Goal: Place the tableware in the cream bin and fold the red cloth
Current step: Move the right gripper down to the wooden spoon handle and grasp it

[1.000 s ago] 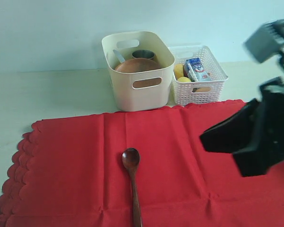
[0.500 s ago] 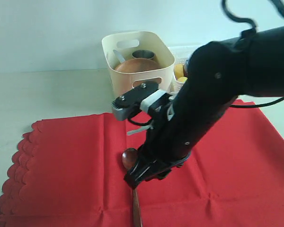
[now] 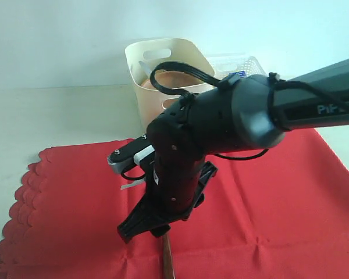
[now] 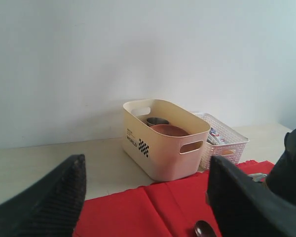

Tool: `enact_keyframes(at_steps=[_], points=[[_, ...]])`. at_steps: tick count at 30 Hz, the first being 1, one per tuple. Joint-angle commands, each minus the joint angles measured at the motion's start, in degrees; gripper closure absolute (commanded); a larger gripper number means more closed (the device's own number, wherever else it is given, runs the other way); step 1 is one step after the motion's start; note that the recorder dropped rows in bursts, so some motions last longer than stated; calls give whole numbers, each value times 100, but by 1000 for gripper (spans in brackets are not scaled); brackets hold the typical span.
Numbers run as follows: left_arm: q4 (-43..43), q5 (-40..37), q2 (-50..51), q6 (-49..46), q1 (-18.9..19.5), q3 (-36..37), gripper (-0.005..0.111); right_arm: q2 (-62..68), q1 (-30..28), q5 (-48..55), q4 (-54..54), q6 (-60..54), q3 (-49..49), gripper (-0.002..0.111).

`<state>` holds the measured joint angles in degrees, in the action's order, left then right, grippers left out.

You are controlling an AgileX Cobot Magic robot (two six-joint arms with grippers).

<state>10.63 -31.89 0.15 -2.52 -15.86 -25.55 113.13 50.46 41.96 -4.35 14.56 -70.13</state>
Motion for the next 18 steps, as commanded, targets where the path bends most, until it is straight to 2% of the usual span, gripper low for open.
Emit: enact_keyframes(at_steps=[1,3,8,12,18], points=[[5,-48,-15,43,-10,36,40,251,16,81,-70,260,-164,60],[5,-48,-15,43,-10,36,40,330,16,60,-70,363,-164,64],[5,-48,-15,43,-10,36,40,460,16,32,-70,365,-164,83],[5,-70,-15,43,-10,36,40,473,16,25,-70,39,-164,108],[5,-101,-15,43,-10,36,40,-165,16,31,-213,-156,-174,108]])
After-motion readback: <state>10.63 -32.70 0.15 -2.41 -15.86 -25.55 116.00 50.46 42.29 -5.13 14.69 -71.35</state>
